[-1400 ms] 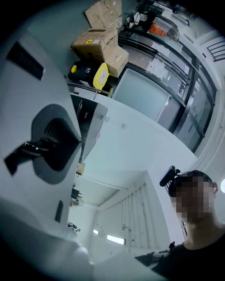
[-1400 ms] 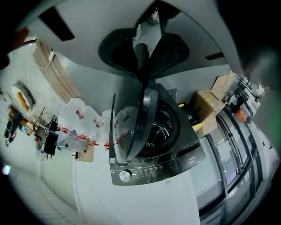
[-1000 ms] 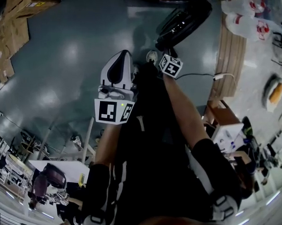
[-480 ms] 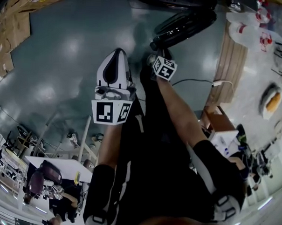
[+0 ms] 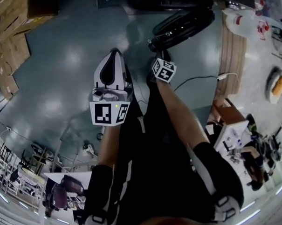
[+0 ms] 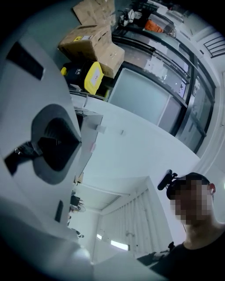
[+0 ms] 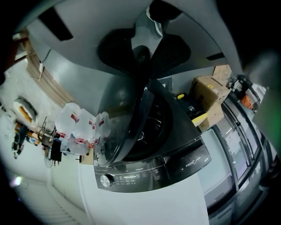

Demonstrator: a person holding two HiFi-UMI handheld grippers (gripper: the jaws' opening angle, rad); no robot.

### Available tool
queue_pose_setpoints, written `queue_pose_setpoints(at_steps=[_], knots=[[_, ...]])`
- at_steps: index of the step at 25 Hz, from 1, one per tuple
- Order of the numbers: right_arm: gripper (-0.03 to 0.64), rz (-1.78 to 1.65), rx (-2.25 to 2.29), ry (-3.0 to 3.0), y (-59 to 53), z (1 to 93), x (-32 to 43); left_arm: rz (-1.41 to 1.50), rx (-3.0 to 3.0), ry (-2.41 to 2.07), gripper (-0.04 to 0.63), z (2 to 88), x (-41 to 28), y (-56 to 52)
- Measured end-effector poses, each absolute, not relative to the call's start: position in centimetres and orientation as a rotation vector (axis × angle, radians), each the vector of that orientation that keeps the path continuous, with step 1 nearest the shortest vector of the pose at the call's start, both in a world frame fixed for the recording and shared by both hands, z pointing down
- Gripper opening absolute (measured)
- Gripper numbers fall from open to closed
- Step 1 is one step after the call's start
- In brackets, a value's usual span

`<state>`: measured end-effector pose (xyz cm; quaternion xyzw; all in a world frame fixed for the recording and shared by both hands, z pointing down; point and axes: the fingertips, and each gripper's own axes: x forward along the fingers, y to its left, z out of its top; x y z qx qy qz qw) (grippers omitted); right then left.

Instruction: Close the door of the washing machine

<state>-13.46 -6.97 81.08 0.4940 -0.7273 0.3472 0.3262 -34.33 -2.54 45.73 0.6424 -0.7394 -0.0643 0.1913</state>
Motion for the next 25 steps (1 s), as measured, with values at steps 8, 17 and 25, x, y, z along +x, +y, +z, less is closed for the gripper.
queue_pose_setpoints(at_steps=[8, 17, 25], knots=[[0.095, 0.964, 1.456, -1.875, -9.1, 81.3, -17.2, -0.141, 1.961, -1.918, 0.005, 46.3, -38.0, -5.6], [0.097, 1.036, 1.55, -1.863, -11.4, 81.1, -20.7, -0.125, 2.025, -1.805, 0.005, 47.5, -40.5, -8.1], [0.101, 1.065, 1.589, -1.888, -13.3, 80.6, -23.4, -0.097, 2.055, -1.76, 0.005, 48.7, -41.9, -9.4]])
